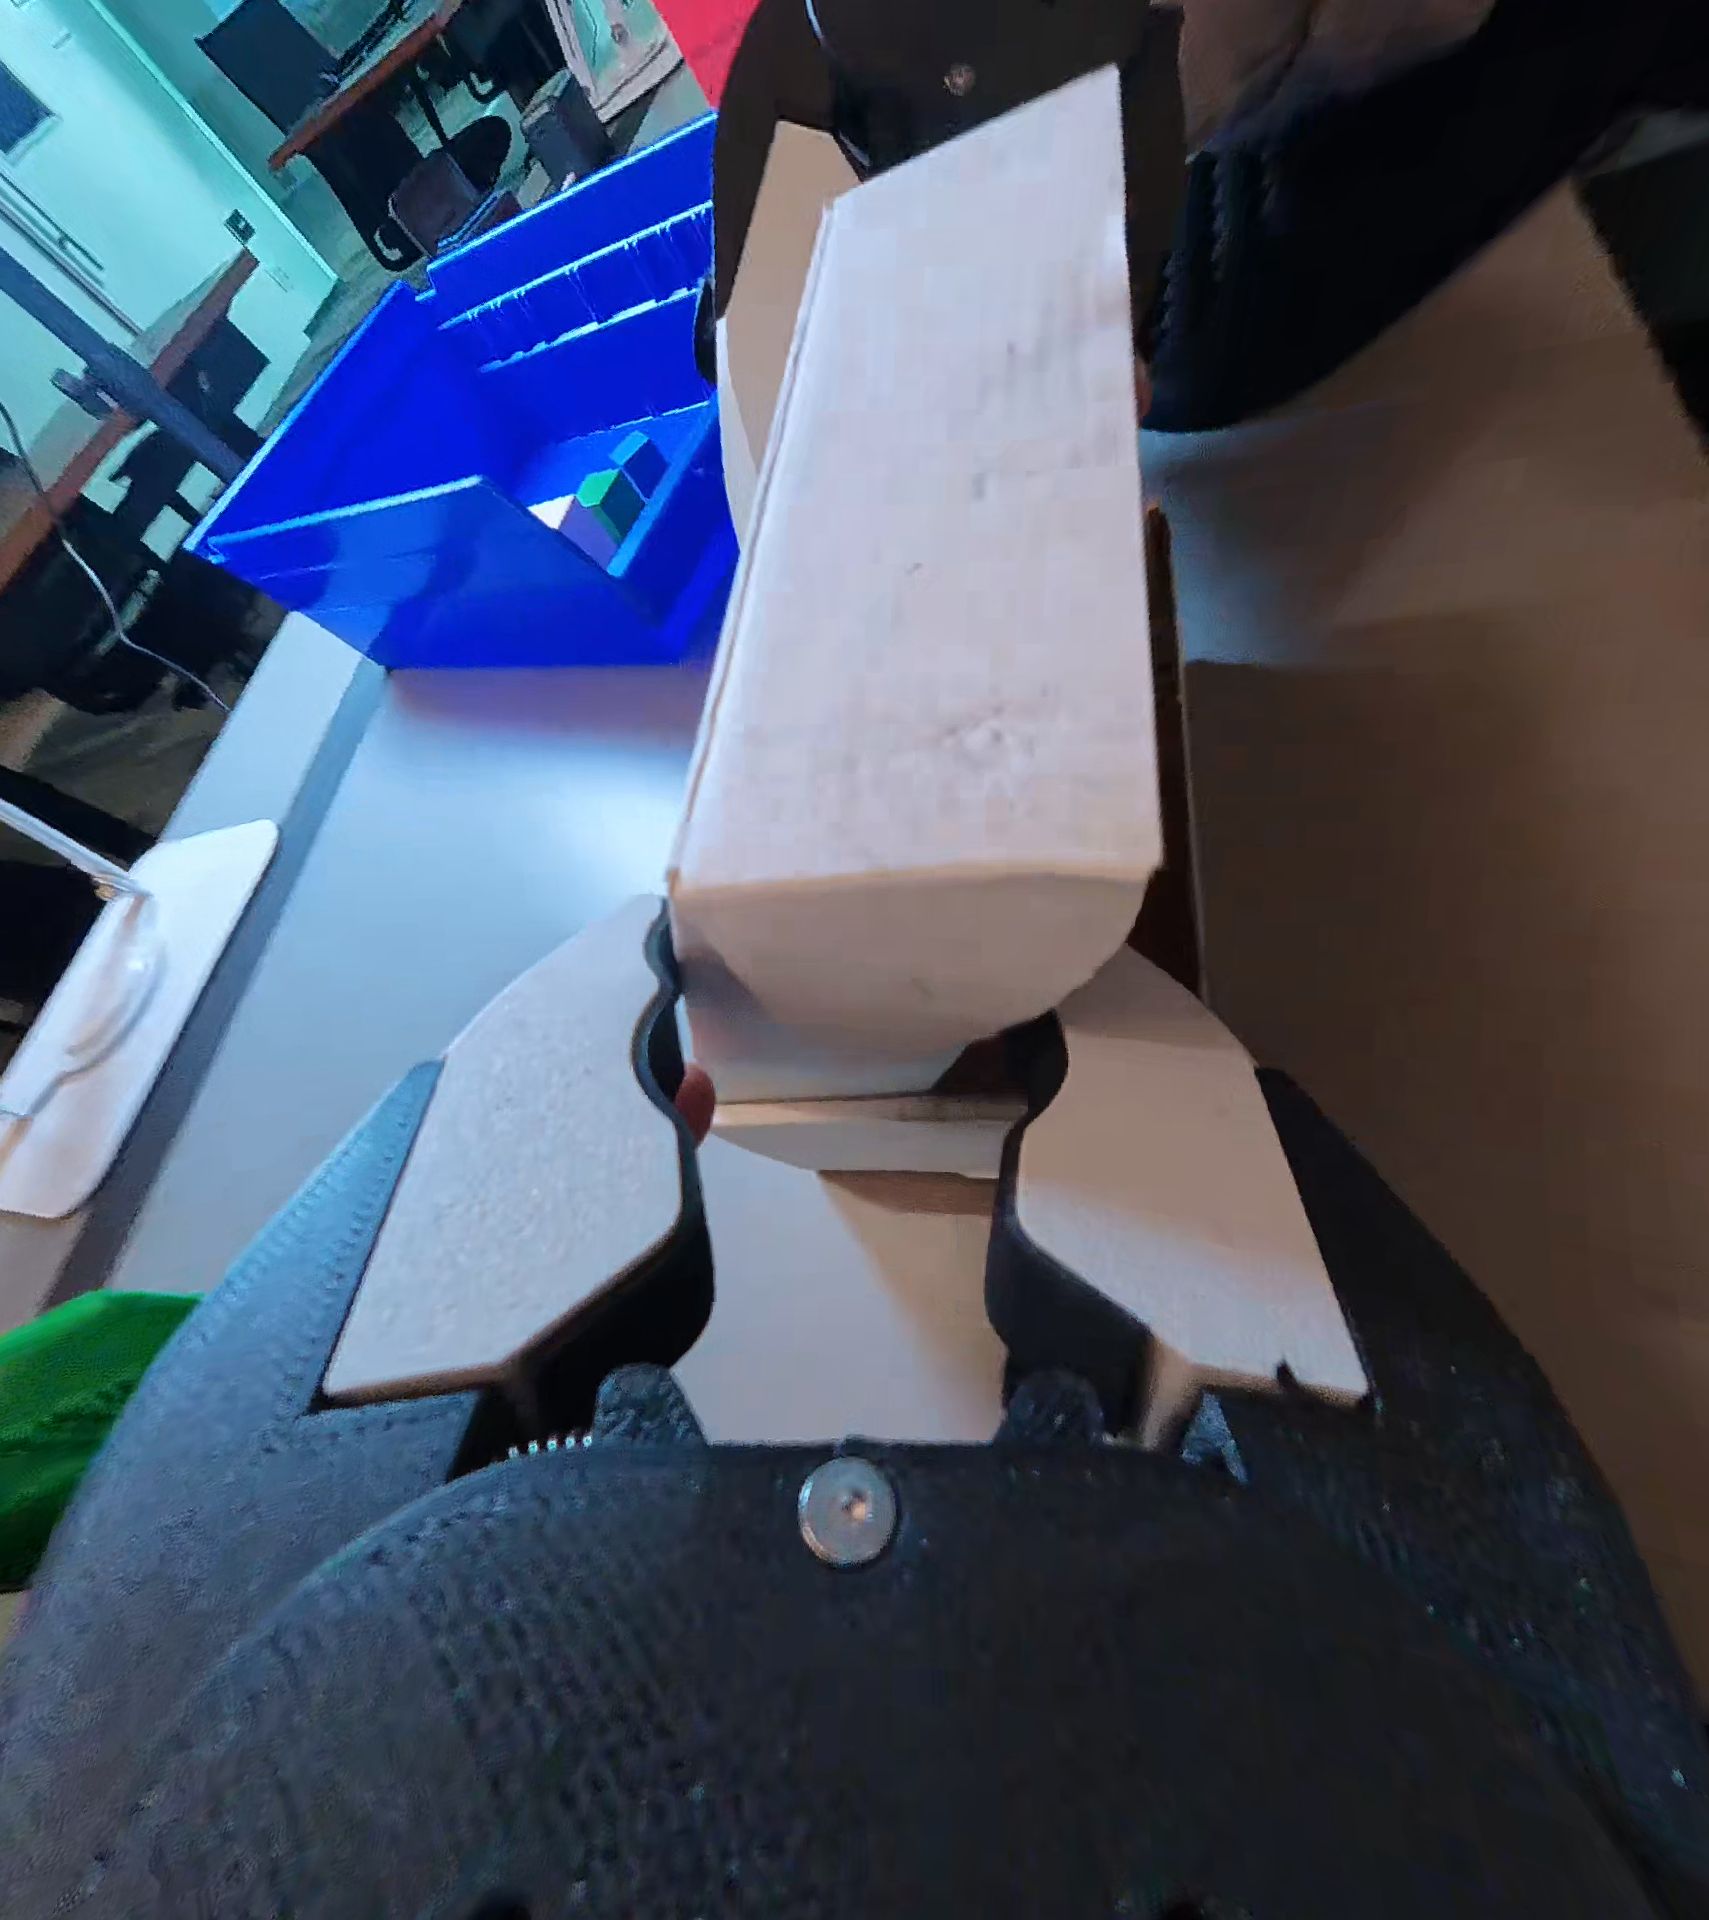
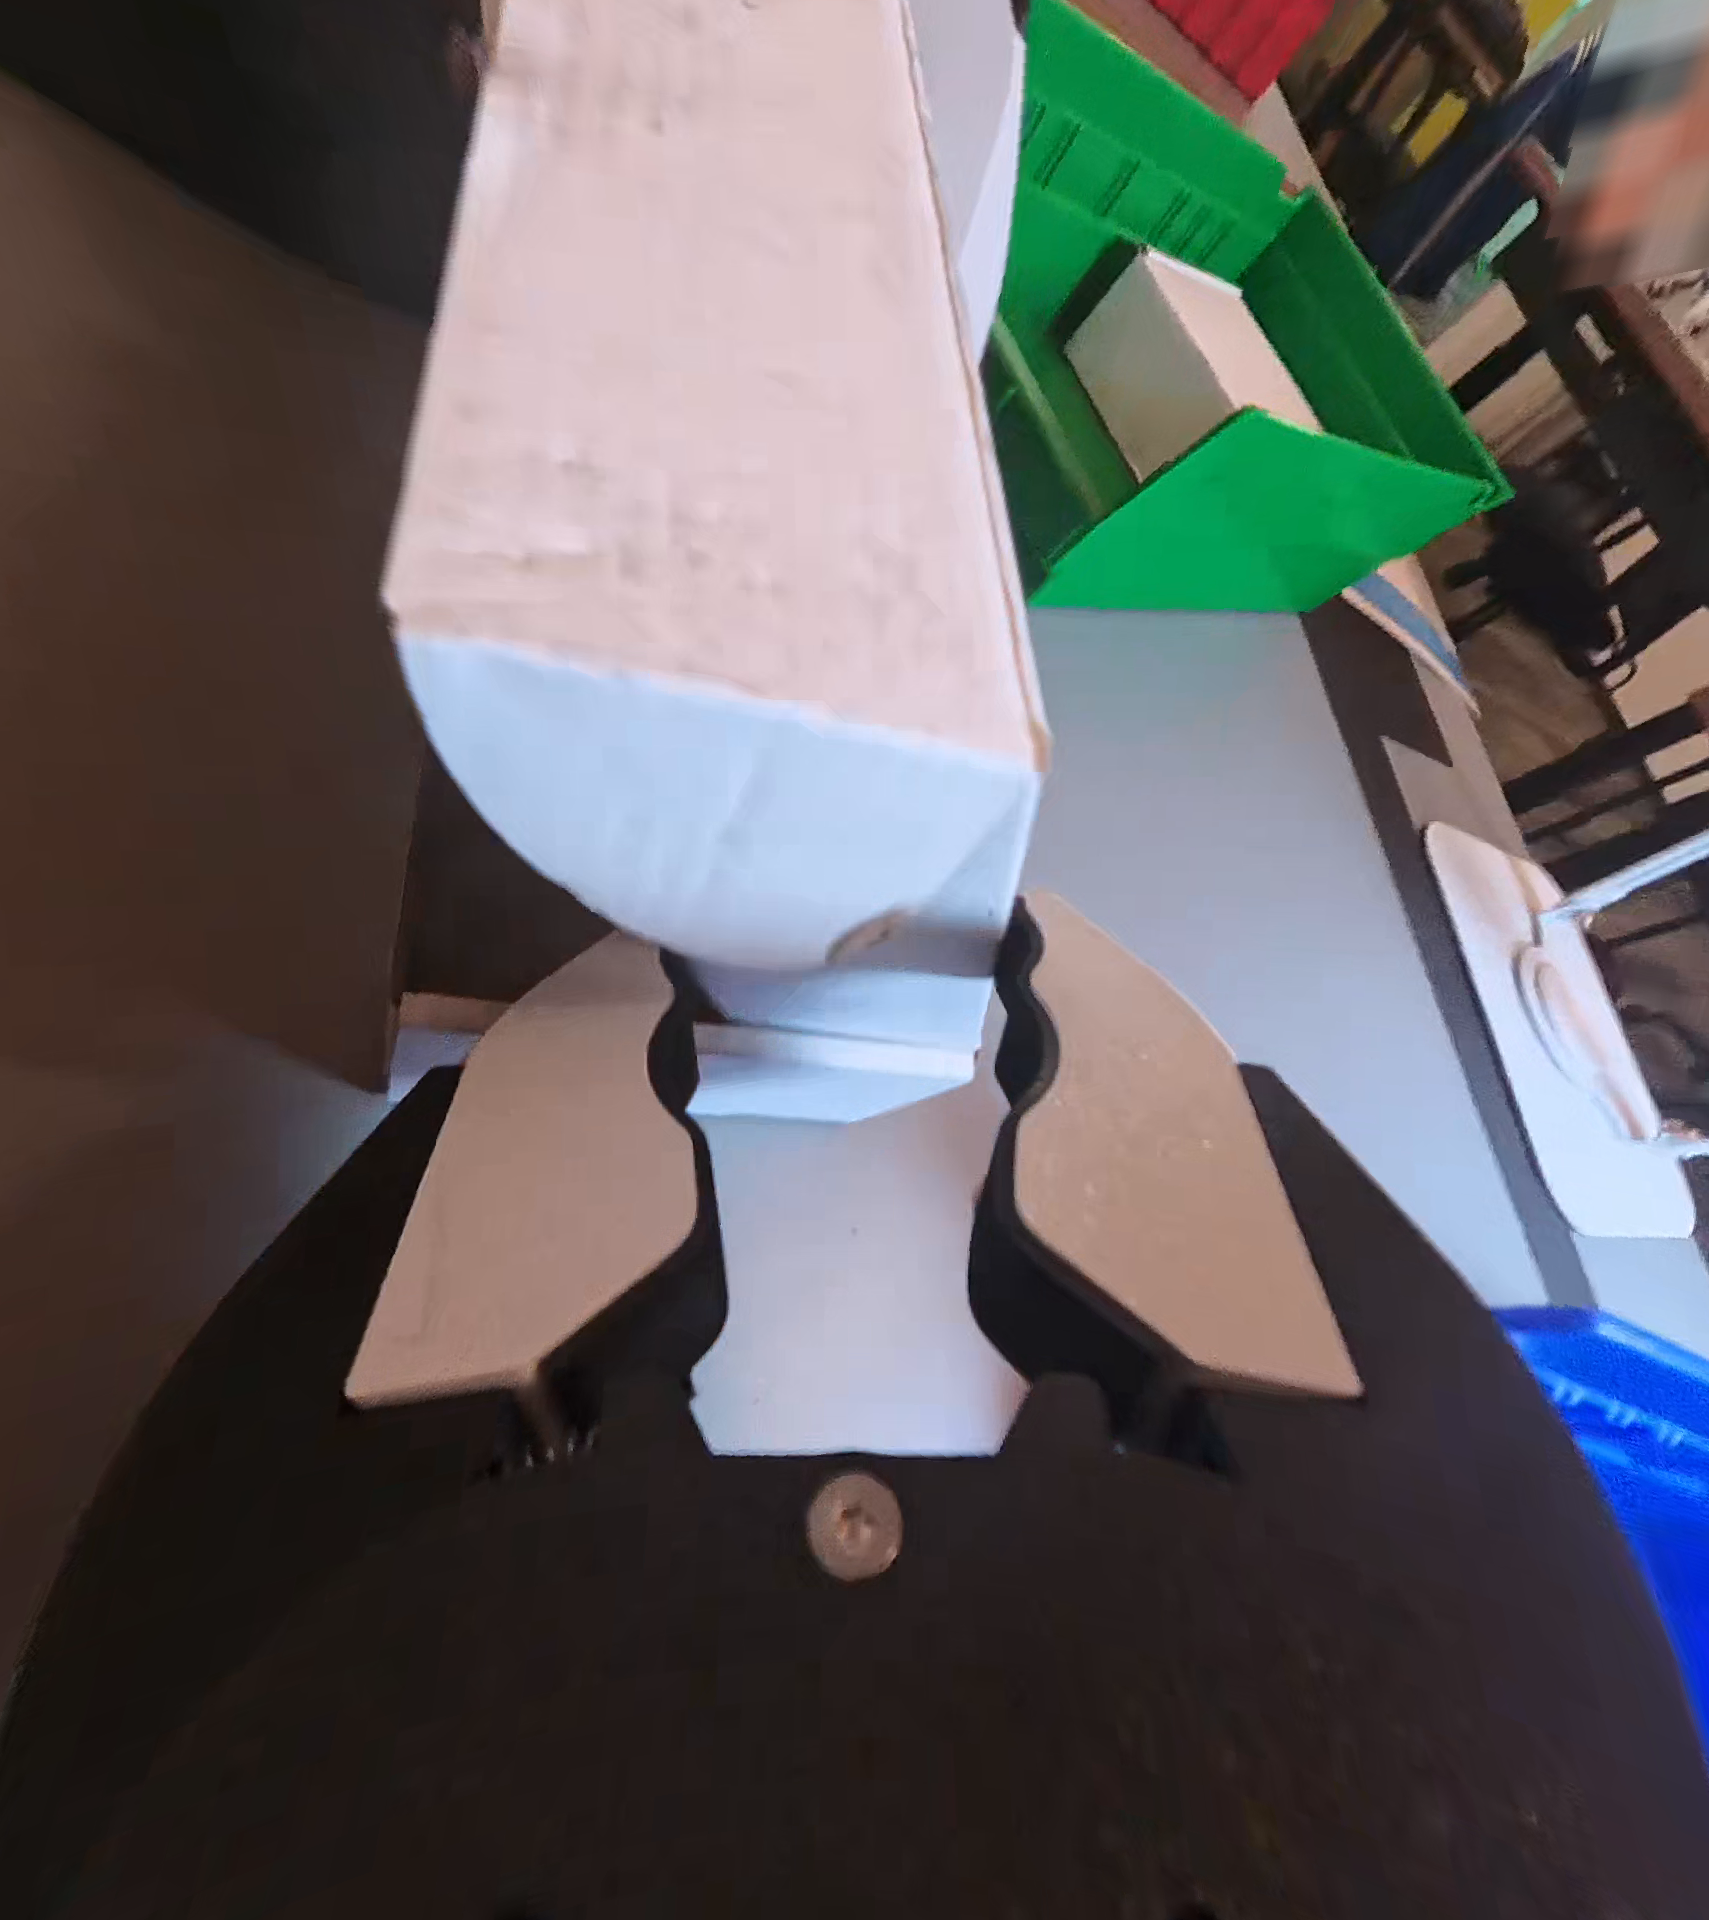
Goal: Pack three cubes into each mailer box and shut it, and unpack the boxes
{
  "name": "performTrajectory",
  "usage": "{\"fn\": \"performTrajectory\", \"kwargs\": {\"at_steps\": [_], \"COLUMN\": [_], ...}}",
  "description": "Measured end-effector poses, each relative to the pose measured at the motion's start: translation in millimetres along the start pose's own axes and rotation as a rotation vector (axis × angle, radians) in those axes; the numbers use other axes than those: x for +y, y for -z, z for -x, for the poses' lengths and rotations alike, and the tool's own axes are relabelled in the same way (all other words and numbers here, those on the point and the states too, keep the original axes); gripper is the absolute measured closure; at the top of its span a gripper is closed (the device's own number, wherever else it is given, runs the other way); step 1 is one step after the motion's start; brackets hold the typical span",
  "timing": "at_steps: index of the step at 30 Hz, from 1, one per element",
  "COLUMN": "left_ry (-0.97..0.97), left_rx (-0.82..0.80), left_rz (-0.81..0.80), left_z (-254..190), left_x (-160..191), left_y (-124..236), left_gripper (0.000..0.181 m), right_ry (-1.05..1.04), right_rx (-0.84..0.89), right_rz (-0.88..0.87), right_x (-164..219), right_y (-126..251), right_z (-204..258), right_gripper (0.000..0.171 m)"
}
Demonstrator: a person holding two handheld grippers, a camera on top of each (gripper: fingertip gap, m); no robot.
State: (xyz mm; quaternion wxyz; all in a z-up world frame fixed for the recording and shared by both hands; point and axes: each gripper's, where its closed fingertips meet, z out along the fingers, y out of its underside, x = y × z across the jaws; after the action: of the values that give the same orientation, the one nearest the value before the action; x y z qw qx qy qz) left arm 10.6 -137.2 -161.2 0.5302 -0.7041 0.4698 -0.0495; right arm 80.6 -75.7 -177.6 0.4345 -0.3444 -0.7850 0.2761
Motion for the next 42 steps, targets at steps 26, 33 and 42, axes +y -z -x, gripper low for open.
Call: {"fn": "performTrajectory", "kwargs": {"at_steps": [26,33,42], "left_ry": [-0.183,-0.076,-0.286], "left_rx": [0.161,0.195,0.103], "left_rz": [0.156,0.150,0.205], "left_z": [-22.7,-28.9,-49.6], "left_x": [7.9,2.9,-12.0], "left_y": [7.0,41.3,16.7], "left_gripper": [0.123,0.109,0.117], "right_ry": [0.125,0.080,0.222], "right_rx": [-0.051,-0.099,-0.033], "right_rz": [0.129,0.114,0.154], "right_x": [-3.9,-8.9,-24.5], "right_y": [21.7,45.4,40.6], "right_z": [22.0,34.7,47.7], "right_gripper": [0.109,0.096,0.111]}}
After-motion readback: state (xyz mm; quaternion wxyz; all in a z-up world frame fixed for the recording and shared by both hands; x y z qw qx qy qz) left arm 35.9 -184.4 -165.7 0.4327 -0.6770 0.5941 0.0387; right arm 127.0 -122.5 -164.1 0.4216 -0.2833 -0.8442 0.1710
